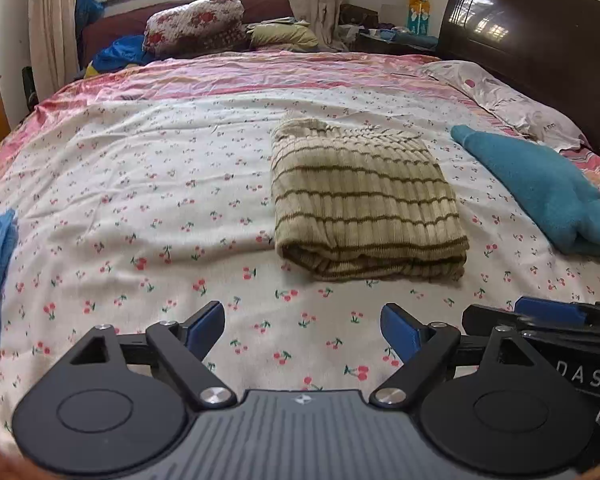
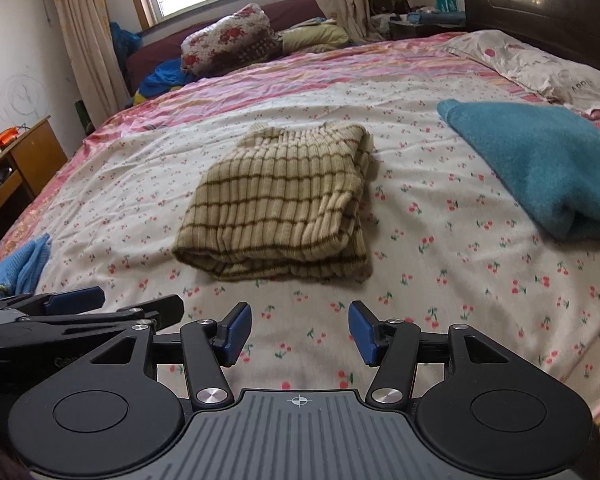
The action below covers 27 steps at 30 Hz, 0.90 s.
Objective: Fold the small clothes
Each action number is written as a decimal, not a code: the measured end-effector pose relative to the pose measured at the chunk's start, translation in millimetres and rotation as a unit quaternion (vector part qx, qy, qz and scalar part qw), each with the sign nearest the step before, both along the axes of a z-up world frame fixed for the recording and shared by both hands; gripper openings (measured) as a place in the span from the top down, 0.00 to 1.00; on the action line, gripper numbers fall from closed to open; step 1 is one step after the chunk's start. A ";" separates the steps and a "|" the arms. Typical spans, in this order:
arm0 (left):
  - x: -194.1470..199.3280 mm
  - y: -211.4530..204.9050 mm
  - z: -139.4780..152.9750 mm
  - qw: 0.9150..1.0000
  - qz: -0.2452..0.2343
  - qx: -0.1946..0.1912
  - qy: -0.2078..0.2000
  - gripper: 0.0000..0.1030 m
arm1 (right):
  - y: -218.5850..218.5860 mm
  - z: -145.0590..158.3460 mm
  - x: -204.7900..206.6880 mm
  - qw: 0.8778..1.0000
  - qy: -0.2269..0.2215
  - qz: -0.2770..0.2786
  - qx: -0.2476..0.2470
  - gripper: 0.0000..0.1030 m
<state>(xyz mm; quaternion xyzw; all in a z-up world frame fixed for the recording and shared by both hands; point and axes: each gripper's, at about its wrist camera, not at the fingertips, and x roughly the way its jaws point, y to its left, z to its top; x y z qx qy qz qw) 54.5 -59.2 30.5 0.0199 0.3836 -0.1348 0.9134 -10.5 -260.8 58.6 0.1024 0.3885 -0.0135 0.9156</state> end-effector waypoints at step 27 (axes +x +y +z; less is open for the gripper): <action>-17.4 4.9 3.1 1.000 0.000 -0.001 -0.013 0.00 | 2.2 -11.7 -12.1 1.000 0.006 -0.017 -0.008 0.48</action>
